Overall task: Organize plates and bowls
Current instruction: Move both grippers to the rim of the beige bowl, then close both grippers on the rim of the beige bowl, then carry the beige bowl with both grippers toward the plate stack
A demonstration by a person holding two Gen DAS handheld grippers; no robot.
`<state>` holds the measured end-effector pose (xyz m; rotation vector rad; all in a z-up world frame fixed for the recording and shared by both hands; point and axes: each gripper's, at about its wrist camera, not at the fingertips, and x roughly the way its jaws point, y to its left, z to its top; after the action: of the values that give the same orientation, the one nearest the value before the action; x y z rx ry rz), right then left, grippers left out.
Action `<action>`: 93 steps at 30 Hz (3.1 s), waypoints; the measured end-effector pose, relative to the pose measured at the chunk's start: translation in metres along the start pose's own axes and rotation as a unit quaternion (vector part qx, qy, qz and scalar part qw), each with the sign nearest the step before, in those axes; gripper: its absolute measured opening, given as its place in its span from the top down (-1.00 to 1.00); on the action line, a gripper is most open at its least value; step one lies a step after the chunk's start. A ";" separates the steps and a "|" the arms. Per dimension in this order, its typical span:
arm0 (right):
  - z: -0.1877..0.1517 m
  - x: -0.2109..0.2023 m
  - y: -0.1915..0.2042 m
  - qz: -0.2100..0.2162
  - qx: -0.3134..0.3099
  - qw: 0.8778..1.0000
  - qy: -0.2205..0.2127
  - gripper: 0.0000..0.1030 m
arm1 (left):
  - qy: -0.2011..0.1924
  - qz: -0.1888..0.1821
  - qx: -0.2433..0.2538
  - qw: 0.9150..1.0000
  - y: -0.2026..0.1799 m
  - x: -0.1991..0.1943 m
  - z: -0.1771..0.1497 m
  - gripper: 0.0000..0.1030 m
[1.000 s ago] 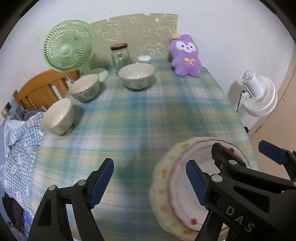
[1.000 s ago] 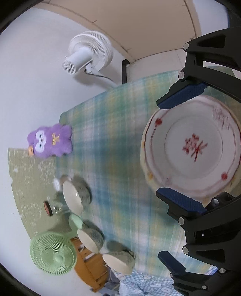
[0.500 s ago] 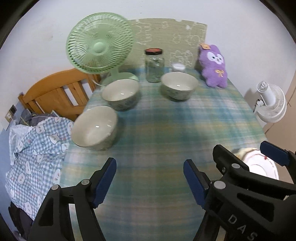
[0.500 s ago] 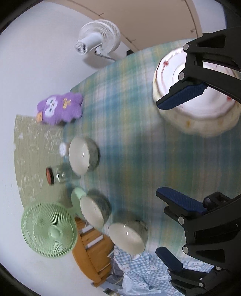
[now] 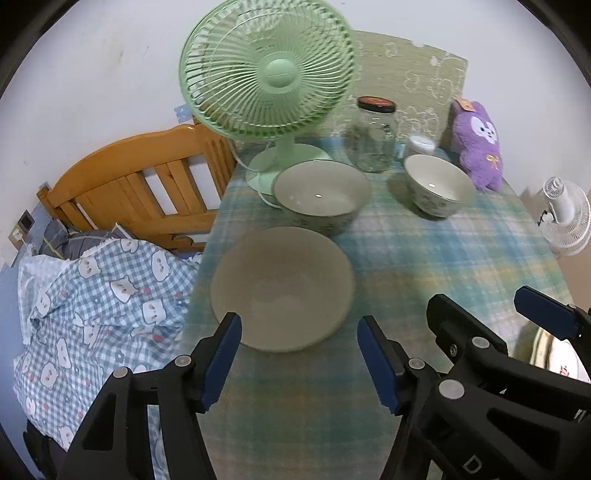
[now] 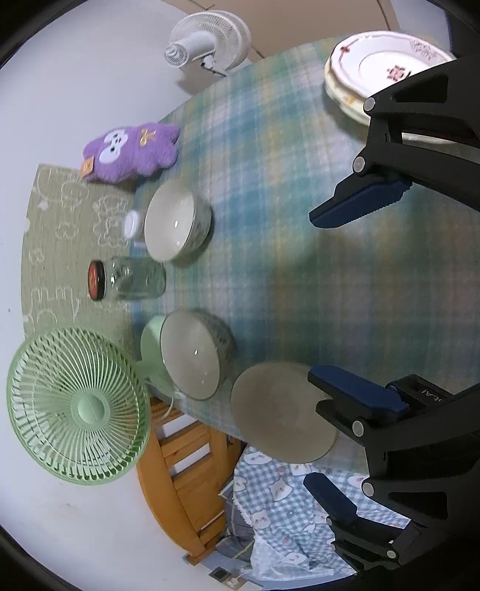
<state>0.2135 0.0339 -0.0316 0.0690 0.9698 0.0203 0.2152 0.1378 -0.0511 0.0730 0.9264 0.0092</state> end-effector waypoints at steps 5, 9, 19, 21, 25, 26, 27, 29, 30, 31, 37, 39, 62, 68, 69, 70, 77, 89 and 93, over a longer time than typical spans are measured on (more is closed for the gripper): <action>0.013 0.022 0.020 0.005 0.006 1.000 0.005 -0.54 | 0.006 0.008 0.001 1.000 0.017 0.017 0.012 -0.30; 0.021 0.037 0.033 0.001 0.005 1.000 0.010 -0.54 | 0.011 0.009 0.001 1.000 0.030 0.032 0.020 -0.30; 0.027 0.084 0.051 -0.003 0.007 0.999 0.052 -0.11 | 0.042 0.020 0.004 0.999 0.043 0.074 0.024 0.01; 0.027 0.089 0.052 -0.002 0.011 0.998 0.055 -0.08 | 0.053 0.010 -0.002 0.999 0.046 0.081 0.025 0.03; 0.028 0.100 0.053 -0.002 0.013 0.998 0.067 0.15 | 0.062 0.007 -0.005 0.998 0.048 0.091 0.025 0.12; 0.027 0.103 0.054 0.000 0.015 0.997 0.073 0.16 | 0.064 0.008 -0.005 0.998 0.047 0.092 0.025 0.14; 0.027 0.105 0.054 0.002 0.017 0.997 0.076 0.16 | 0.066 0.007 -0.005 0.998 0.048 0.094 0.025 0.15; 0.027 0.107 0.053 0.014 0.024 0.997 0.077 0.23 | 0.063 0.005 -0.007 0.998 0.048 0.095 0.025 0.18; 0.027 0.107 0.054 0.021 0.026 0.996 0.078 0.28 | 0.061 0.002 -0.008 0.998 0.049 0.095 0.025 0.18; 0.028 0.107 0.055 0.029 0.026 0.996 0.079 0.35 | 0.061 -0.002 -0.009 0.998 0.050 0.095 0.025 0.19; 0.029 0.106 0.059 0.045 0.013 0.995 0.089 0.45 | 0.067 -0.007 -0.004 0.998 0.050 0.093 0.025 0.26; 0.027 0.103 0.056 0.044 0.019 0.995 0.089 0.45 | 0.069 -0.007 -0.007 0.998 0.049 0.091 0.025 0.29; -0.029 0.037 -0.035 -0.017 0.056 0.995 0.086 0.45 | 0.078 -0.040 0.028 0.996 -0.036 0.036 -0.016 0.57; -0.048 0.018 -0.070 -0.023 0.063 0.994 0.088 0.44 | 0.083 -0.047 0.034 0.995 -0.070 0.017 -0.034 0.57; -0.051 0.016 -0.075 -0.024 0.063 0.994 0.089 0.44 | 0.085 -0.047 0.032 0.995 -0.074 0.015 -0.036 0.57; -0.055 0.013 -0.082 -0.025 0.062 0.994 0.090 0.44 | 0.087 -0.048 0.031 0.995 -0.080 0.012 -0.039 0.57; -0.076 0.000 -0.115 -0.027 0.057 0.993 0.098 0.44 | 0.097 -0.049 0.024 0.994 -0.113 -0.005 -0.060 0.57; -0.099 0.005 -0.142 -0.010 0.031 0.992 0.120 0.44 | 0.111 -0.027 0.011 0.993 -0.141 -0.015 -0.089 0.62; -0.099 0.007 -0.143 -0.002 0.014 0.993 0.119 0.44 | 0.114 -0.018 -0.007 0.993 -0.141 -0.016 -0.090 0.62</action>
<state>0.1340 -0.1033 -0.1022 0.0924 1.2098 0.0105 0.1302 0.0016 -0.1019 0.0422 1.1563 -0.0100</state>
